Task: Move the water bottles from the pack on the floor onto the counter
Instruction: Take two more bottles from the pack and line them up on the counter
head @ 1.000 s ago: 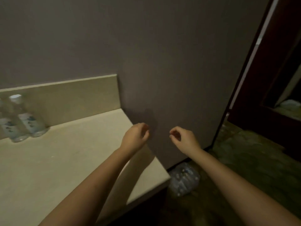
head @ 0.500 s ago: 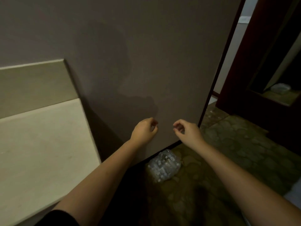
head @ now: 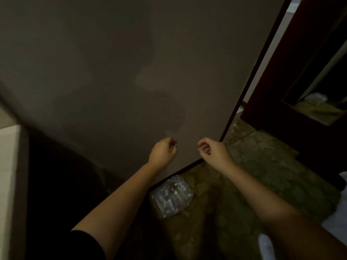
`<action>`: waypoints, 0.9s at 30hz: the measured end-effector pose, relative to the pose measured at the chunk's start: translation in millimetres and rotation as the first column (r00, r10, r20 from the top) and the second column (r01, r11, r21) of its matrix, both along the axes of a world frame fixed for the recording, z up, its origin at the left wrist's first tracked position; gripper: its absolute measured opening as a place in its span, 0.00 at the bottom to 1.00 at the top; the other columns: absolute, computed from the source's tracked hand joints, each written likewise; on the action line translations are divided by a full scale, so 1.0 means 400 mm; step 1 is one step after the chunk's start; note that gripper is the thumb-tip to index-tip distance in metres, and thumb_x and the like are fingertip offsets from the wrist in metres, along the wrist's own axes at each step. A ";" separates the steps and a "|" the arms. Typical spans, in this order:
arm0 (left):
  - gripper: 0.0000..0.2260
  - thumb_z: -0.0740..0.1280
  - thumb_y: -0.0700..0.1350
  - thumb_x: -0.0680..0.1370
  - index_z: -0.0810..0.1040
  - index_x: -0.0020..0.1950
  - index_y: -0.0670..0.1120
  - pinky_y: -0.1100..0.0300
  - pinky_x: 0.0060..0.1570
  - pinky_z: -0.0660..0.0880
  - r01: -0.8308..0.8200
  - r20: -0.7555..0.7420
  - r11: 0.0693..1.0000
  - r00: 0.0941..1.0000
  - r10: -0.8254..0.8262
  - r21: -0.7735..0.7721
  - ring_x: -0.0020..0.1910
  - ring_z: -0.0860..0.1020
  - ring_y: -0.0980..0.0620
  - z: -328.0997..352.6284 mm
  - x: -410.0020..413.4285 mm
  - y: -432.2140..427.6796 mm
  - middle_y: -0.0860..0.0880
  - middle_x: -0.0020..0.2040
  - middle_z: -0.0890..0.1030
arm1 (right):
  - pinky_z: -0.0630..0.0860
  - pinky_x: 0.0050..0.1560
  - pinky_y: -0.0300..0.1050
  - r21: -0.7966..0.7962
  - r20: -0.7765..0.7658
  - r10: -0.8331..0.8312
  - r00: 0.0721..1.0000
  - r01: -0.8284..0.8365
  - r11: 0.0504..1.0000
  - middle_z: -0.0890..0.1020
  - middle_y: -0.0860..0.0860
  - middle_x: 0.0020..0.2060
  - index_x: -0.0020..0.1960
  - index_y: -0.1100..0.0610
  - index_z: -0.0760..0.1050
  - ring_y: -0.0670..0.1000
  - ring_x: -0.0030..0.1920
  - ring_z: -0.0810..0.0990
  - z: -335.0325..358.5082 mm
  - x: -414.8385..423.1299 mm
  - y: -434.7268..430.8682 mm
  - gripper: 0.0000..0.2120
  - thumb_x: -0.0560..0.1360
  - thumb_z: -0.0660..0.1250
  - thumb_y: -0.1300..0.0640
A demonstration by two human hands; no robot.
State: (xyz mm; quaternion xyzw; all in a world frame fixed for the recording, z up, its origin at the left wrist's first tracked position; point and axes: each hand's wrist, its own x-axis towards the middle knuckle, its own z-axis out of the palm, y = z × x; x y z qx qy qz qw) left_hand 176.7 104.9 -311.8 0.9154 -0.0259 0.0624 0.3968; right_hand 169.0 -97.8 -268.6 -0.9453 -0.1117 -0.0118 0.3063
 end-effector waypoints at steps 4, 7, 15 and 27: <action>0.09 0.65 0.44 0.77 0.78 0.56 0.46 0.64 0.44 0.70 -0.018 -0.003 1.000 1.000 0.018 0.007 0.46 0.77 0.55 -0.036 0.099 0.013 0.49 0.51 0.81 | 0.78 0.46 0.45 0.002 -0.059 0.011 0.998 -0.011 1.000 0.80 0.47 0.41 0.53 0.55 0.77 0.47 0.41 0.79 -0.057 0.115 0.018 0.07 0.75 0.67 0.59; 0.09 0.65 0.44 0.77 0.78 0.56 0.45 0.60 0.46 0.74 -0.019 -0.040 1.000 0.999 0.019 0.013 0.48 0.78 0.53 -0.076 0.149 0.025 0.48 0.51 0.81 | 0.78 0.45 0.43 -0.011 -0.108 0.054 0.993 -0.056 0.998 0.78 0.44 0.39 0.52 0.53 0.77 0.45 0.40 0.78 -0.112 0.198 0.032 0.07 0.75 0.68 0.58; 0.11 0.66 0.45 0.77 0.78 0.58 0.45 0.58 0.49 0.74 -0.105 -0.163 0.994 0.981 0.107 0.022 0.50 0.79 0.51 -0.187 0.236 0.044 0.47 0.53 0.81 | 0.72 0.39 0.37 -0.006 -0.239 0.218 0.946 -0.226 0.974 0.76 0.39 0.36 0.48 0.46 0.73 0.39 0.38 0.75 -0.271 0.414 0.087 0.08 0.74 0.68 0.57; 0.13 0.64 0.45 0.79 0.75 0.63 0.46 0.61 0.51 0.74 -0.357 -0.385 0.934 0.862 0.330 0.001 0.54 0.78 0.52 -0.436 0.334 -0.014 0.48 0.57 0.80 | 0.75 0.45 0.40 0.017 -0.389 0.376 0.841 -0.401 0.916 0.81 0.48 0.44 0.54 0.55 0.77 0.46 0.43 0.78 -0.558 0.663 0.081 0.08 0.75 0.67 0.59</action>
